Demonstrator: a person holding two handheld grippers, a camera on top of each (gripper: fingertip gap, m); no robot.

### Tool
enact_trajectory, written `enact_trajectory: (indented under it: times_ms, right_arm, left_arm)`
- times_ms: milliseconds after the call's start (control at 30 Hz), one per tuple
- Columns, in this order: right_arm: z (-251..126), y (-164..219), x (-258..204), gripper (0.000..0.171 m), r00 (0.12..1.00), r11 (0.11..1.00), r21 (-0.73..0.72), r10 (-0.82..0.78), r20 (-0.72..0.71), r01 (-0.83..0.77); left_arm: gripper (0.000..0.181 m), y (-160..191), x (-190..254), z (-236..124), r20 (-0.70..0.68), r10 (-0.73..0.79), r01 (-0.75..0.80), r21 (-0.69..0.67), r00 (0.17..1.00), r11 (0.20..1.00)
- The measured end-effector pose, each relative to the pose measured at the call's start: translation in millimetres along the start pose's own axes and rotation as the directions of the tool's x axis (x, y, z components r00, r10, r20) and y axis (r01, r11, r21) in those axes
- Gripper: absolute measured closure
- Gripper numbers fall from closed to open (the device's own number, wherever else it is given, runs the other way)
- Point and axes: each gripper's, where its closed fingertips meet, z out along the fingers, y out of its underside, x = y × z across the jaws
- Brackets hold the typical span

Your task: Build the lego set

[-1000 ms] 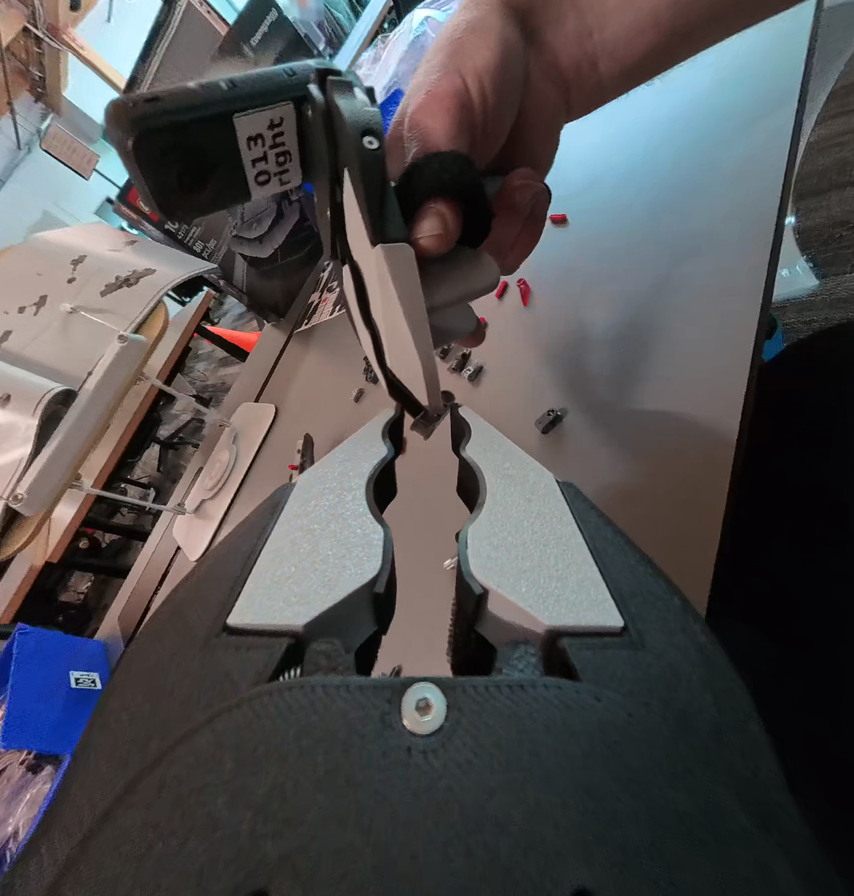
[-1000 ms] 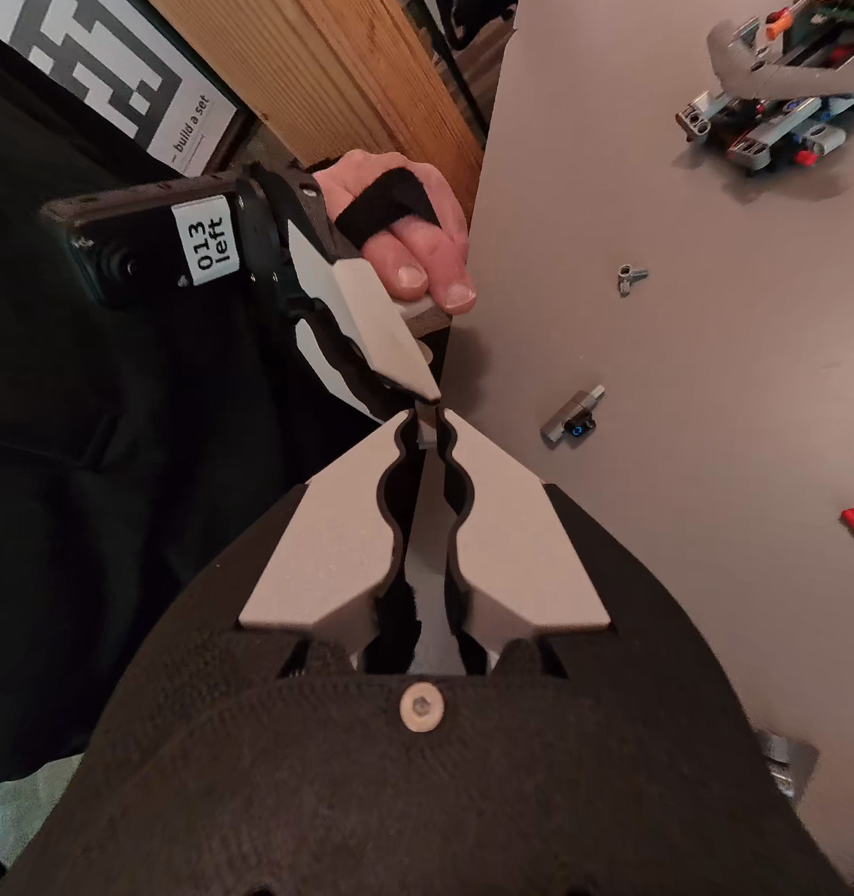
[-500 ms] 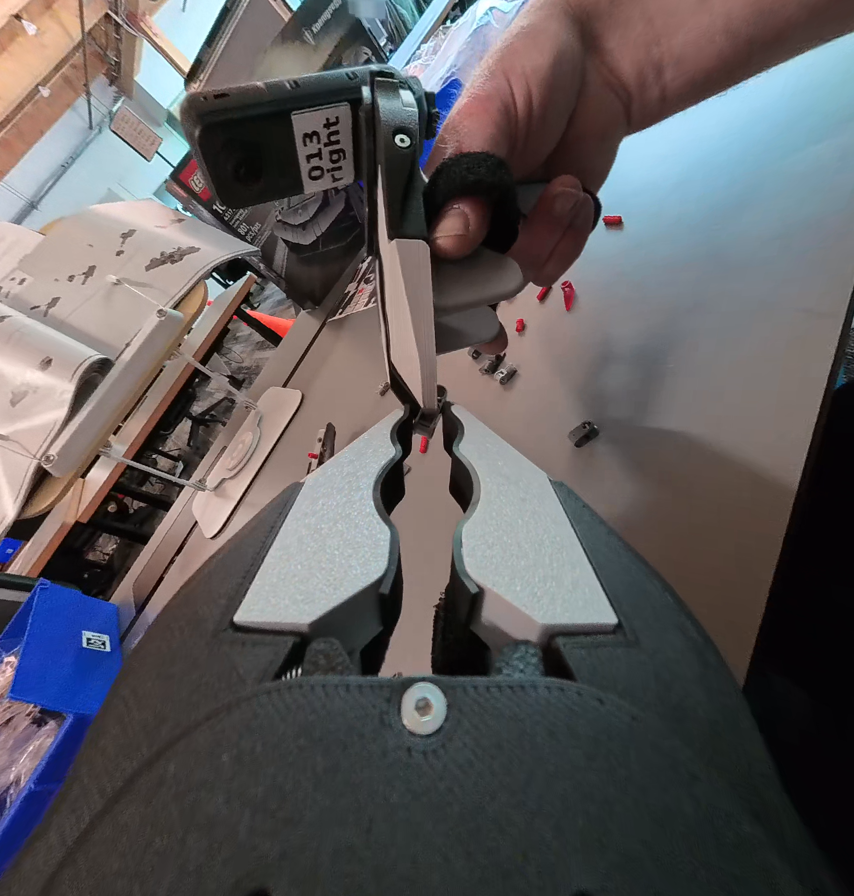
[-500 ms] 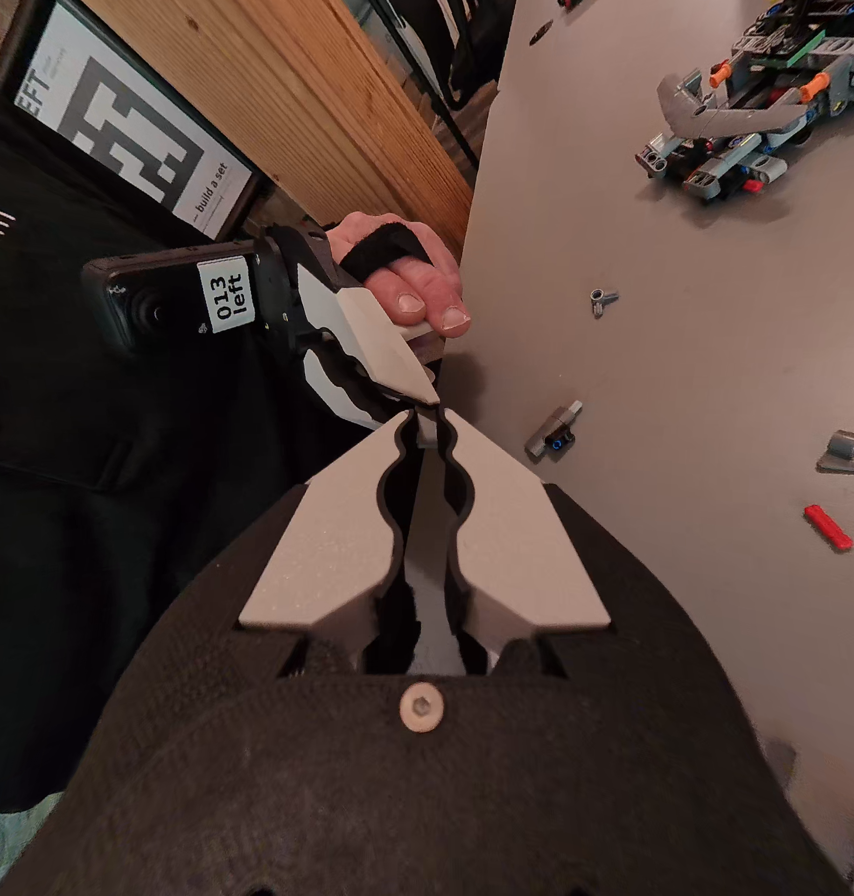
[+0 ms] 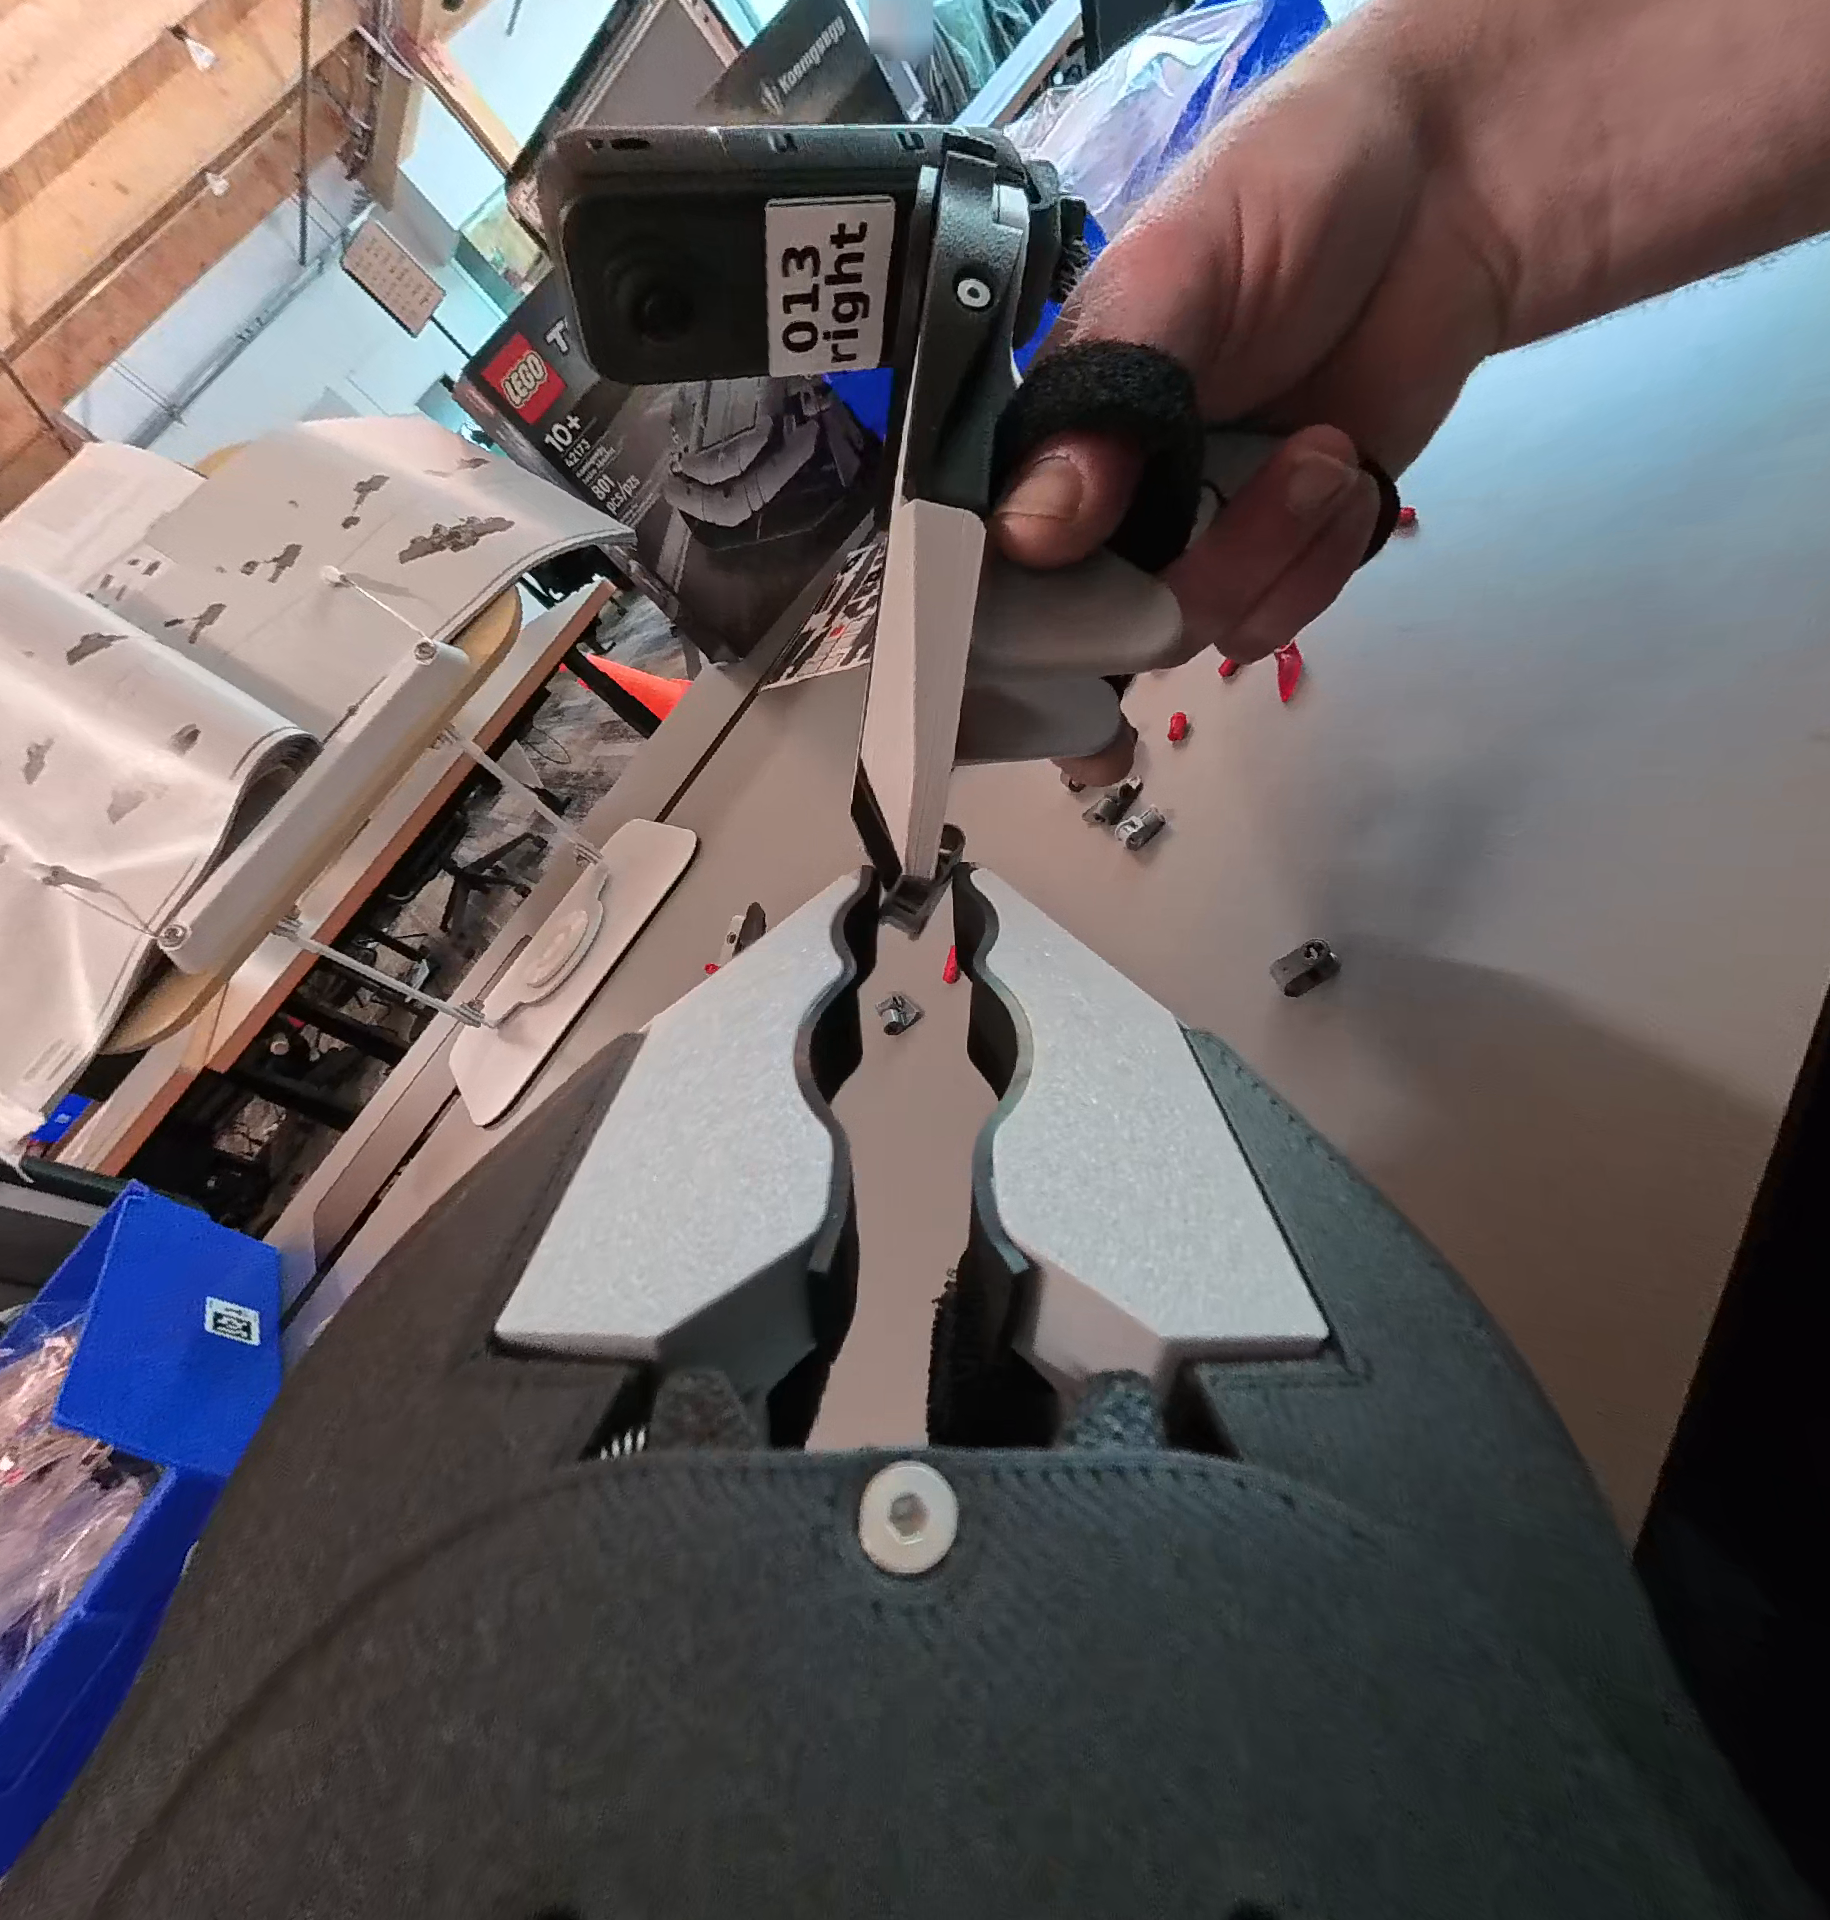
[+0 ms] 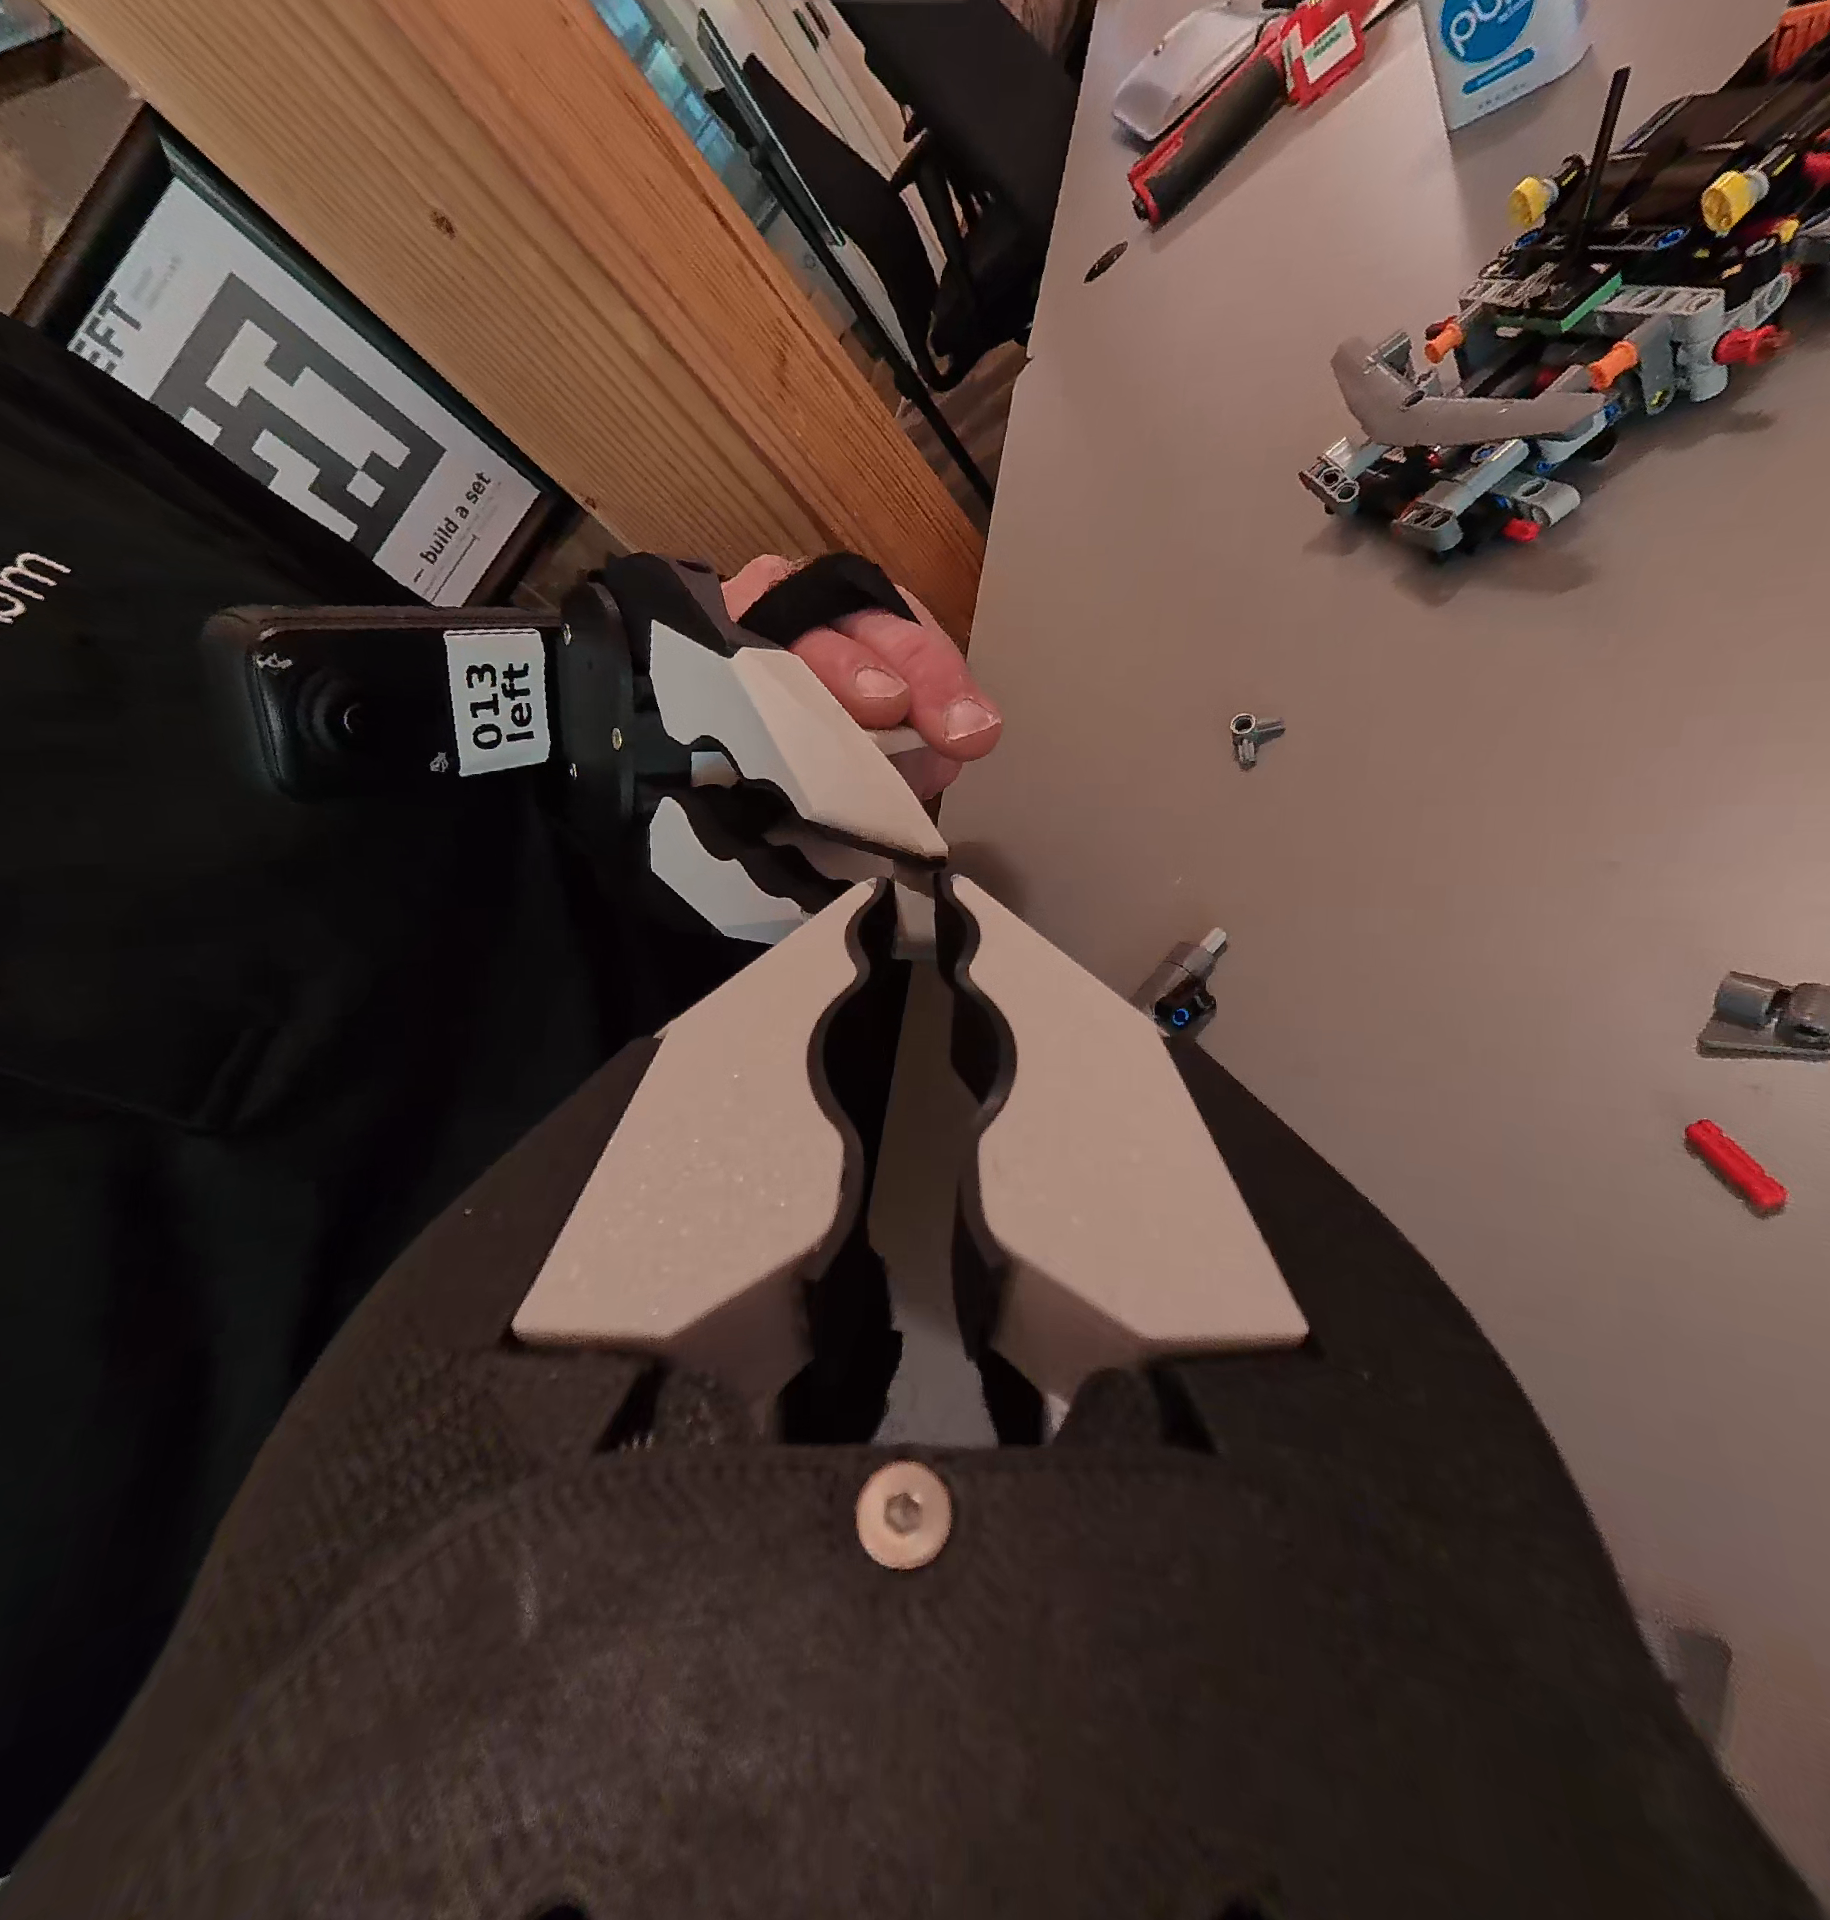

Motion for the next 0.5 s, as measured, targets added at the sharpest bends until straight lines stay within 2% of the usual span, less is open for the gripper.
enact_trajectory:
  times_ms: [267, 400, 467, 500]
  right_arm:
    - [3, -4, 1, 0.165, 1.000, 1.000, 0.003, 0.018, 0.014, -0.018]
    - [4, -14, 7, 0.166, 1.000, 0.999, 0.037, 0.001, 0.000, -0.001]
    - [4, -18, 14, 0.166, 1.000, 0.999, 0.045, -0.002, -0.025, 0.003]
    - [3, -22, 16, 0.166, 1.000, 0.998, 0.062, 0.009, -0.015, -0.008]
  left_arm:
    - [0.172, 2, -4, -2, 0.008, -0.039, 0.039, 0.001, 0.999, 0.999]
    - [0.171, 6, -14, -1, 0.055, -0.101, 0.102, -0.011, 0.993, 0.995]
    - [0.168, 15, -21, -2, 0.102, -0.115, 0.121, -0.059, 0.988, 0.991]
    - [0.161, 20, -25, -5, 0.115, -0.131, 0.141, -0.079, 0.985, 0.987]
